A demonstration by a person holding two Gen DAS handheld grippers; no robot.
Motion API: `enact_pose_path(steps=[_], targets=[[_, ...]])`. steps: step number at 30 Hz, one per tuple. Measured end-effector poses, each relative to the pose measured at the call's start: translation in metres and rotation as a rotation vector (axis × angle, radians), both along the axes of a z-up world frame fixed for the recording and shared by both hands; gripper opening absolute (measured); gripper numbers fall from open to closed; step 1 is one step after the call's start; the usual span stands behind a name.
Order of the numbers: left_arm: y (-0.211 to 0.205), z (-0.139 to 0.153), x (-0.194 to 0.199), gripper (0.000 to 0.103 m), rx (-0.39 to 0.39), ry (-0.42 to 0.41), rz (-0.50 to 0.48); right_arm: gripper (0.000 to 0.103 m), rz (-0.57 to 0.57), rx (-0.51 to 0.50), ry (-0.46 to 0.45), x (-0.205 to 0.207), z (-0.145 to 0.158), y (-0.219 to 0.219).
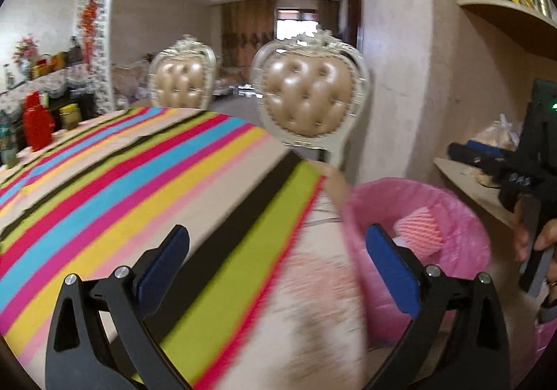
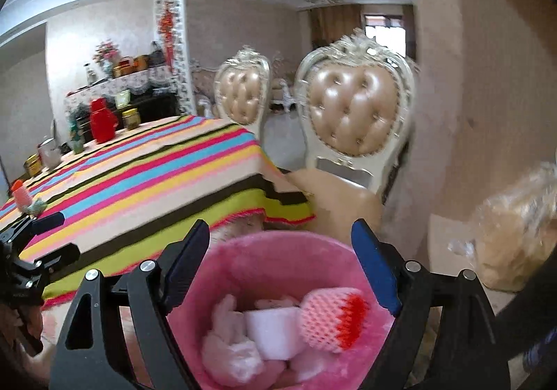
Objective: Collect trash
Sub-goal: 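Open both tools to drop the bag and fruit net into the bin, then move both open tools back over the table toward the remaining trash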
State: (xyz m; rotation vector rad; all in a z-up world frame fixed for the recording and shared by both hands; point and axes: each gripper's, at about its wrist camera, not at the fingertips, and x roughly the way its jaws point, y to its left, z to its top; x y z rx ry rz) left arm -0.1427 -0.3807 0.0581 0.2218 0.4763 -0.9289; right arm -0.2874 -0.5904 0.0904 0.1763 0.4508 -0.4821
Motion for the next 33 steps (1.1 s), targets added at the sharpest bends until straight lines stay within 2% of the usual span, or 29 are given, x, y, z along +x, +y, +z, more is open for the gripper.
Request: enact_pose_path(steps=[3,7,18,23,26,33], targets=[[0.034,0.007,0.016,0.098,-0.014,-0.018,0.077,0.082,0.065,-0.024,-0.004,0.018,0.01,0.027],[0.086,0.011,0.041,0.098,-0.032,0.002,0.193,0.087,0.197,-0.052,-0.01,0.058,0.018,0.082],[0.246,0.016,0.091,0.098,-0.009,-0.04,0.495,0.092,0.524,-0.063,0.078,0.168,-0.012,0.248],[0.308,0.006,0.12,0.098,0.046,-0.034,0.619,0.092,0.617,-0.035,0.133,0.217,-0.027,0.306],[0.347,0.0,0.151,0.098,0.082,-0.02,0.712,0.092,0.681,-0.016,0.169,0.251,-0.033,0.34],[0.417,0.006,0.225,0.098,0.089,0.017,0.951,0.092,0.756,-0.039,0.221,0.313,-0.04,0.396]])
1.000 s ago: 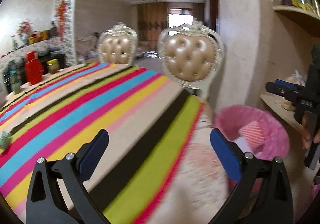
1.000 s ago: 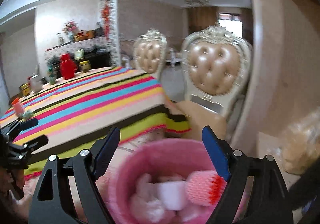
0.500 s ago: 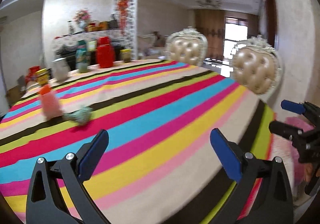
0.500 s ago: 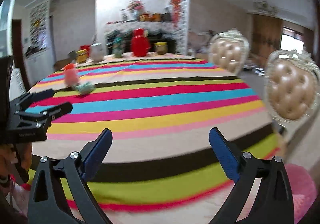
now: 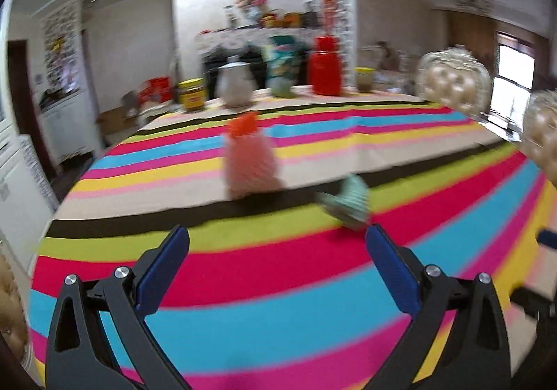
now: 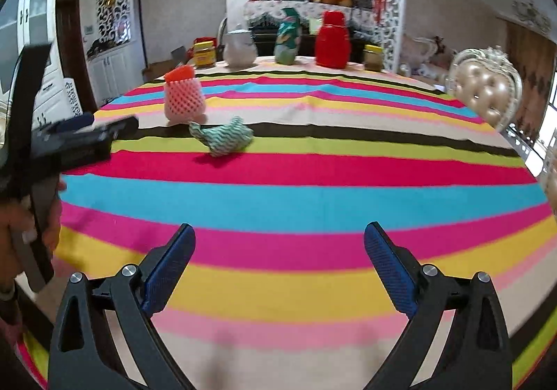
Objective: Collect trash
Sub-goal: 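Move both open tools back over the table toward the remaining trash, then grasp the green patterned cloth with the right tool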
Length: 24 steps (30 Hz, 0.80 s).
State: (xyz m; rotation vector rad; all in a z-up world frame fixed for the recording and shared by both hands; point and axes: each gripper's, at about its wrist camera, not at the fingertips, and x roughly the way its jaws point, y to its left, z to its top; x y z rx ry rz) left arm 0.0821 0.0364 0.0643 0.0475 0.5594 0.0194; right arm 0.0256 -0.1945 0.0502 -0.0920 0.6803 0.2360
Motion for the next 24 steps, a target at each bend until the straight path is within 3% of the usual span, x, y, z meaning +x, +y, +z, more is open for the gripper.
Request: enact_pose_path(steps=[7,16,24], targets=[[0.041,-0.006,0.047,0.098,0.023,0.042,0.104,0.092,0.06,0.022,0.091,0.064,-0.011,0.049],[0.101,-0.013,0.025,0.098,-0.106,-0.049,0.242,0.092,0.074,0.017,0.112,0.123,-0.021,0.104],[0.102,-0.015,0.026,0.098,-0.13,-0.028,0.227,0.083,0.011,0.044,0.189,0.171,-0.036,0.121]])
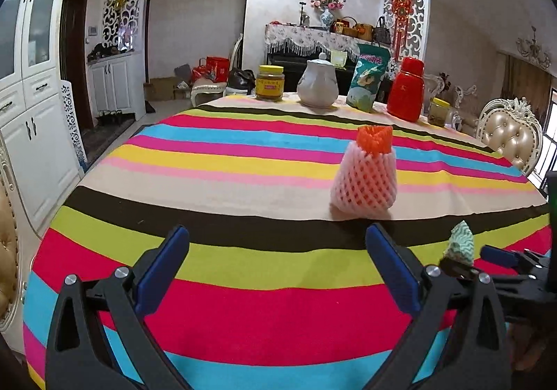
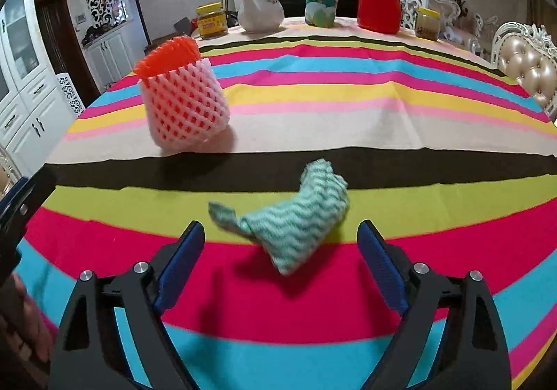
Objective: Collect trash
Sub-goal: 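Grasp the green patterned cloth with the right tool, then grasp the orange-and-white foam fruit net with left tool while right tool holds the cloth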
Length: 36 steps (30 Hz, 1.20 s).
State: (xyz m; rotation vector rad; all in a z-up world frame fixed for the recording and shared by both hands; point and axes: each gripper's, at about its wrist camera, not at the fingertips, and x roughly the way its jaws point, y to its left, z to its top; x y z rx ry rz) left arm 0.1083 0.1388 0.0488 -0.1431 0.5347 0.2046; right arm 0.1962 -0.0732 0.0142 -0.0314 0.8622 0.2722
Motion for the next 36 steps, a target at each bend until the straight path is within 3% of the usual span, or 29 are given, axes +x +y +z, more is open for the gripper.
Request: enact_pose_path(steps=[4,6,9,16,25,30,32,34,36], targets=[[0.005,-0.001,0.0,0.098,-0.038,-0.005,0.004,0.067,0.006,-0.032,0.01,0.007,-0.003,0.008],[0.005,-0.001,0.0,0.098,-0.044,-0.003,0.0,0.045,0.006,-0.027,0.006,0.004,-0.002,0.004],[0.003,-0.002,-0.002,0.098,-0.048,0.001,-0.009,0.037,0.018,-0.017,-0.044,-0.006,0.003,-0.003],[-0.003,-0.002,-0.002,0.098,-0.061,0.004,-0.042,0.036,0.006,0.083,-0.117,-0.027,0.013,-0.032],[-0.033,-0.003,0.002,0.098,-0.006,0.022,-0.126,0.036,-0.038,0.034,-0.207,-0.036,0.021,-0.028],[-0.046,-0.001,0.01,0.098,-0.031,0.064,-0.16,0.036,-0.088,0.099,-0.193,-0.033,0.019,-0.044],[-0.056,0.003,0.016,0.098,0.008,0.096,-0.172,0.036,-0.112,0.127,-0.193,-0.033,0.019,-0.05],[-0.071,0.009,0.029,0.098,0.104,0.12,-0.191,0.036,-0.142,0.153,-0.201,-0.034,0.02,-0.058],[-0.077,0.01,0.046,0.098,0.123,0.14,-0.204,0.036,-0.172,0.186,-0.2,-0.034,0.019,-0.066]])
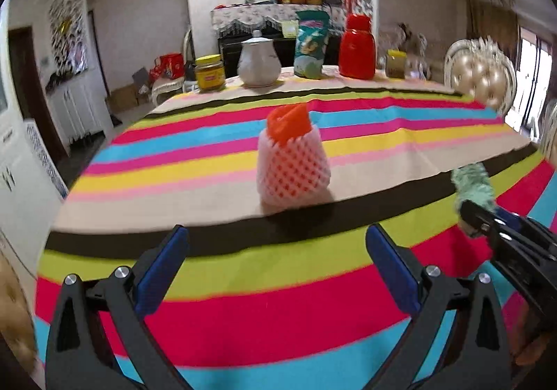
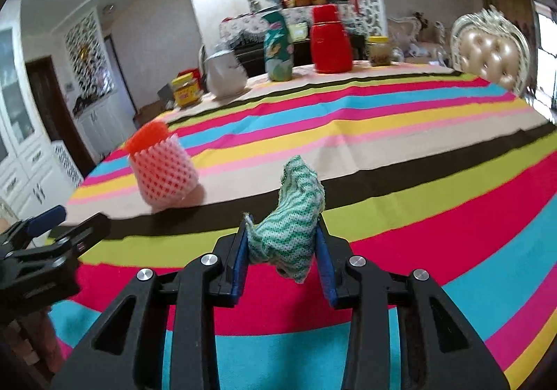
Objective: Collect trash
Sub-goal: 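Grasp the orange-and-white foam fruit net with left tool while right tool holds the cloth, then carry the fruit net and green cloth with both tools over the pink bin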
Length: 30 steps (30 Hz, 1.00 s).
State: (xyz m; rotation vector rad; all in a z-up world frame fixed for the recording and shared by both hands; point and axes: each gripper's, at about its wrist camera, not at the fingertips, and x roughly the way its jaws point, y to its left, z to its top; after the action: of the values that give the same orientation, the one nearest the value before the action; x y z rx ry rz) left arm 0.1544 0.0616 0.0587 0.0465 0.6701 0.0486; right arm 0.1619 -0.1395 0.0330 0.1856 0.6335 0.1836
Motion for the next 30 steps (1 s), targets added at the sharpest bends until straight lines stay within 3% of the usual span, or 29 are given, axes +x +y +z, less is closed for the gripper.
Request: enact_pose_path(steps=[4,10,17,19,20,23,30], targets=[[0.003,-0.001,0.039,0.098,-0.088,0.03,-0.001,0.036,-0.013,0.057,0.036,0.007,-0.005,-0.009],[-0.009,-0.003,0.09,0.098,-0.085,0.056,0.025,0.036,-0.002,0.055,0.053,0.01,-0.007,-0.007],[-0.007,-0.027,0.125,0.096,-0.072,0.117,0.106,0.036,0.002,0.032,0.043,0.009,-0.005,-0.002],[-0.006,-0.032,0.128,0.077,-0.096,0.13,0.091,0.036,0.008,0.018,0.037,0.008,-0.004,0.001],[-0.006,-0.035,0.129,0.06,-0.101,0.141,0.085,0.036,0.012,0.011,0.034,0.007,-0.004,0.002],[-0.007,-0.035,0.122,0.038,-0.084,0.121,0.072,0.036,0.018,-0.007,0.023,0.005,-0.003,0.006],[0.004,-0.024,0.089,0.034,-0.105,0.081,0.058,0.036,0.024,-0.014,0.02,0.004,-0.002,0.008]])
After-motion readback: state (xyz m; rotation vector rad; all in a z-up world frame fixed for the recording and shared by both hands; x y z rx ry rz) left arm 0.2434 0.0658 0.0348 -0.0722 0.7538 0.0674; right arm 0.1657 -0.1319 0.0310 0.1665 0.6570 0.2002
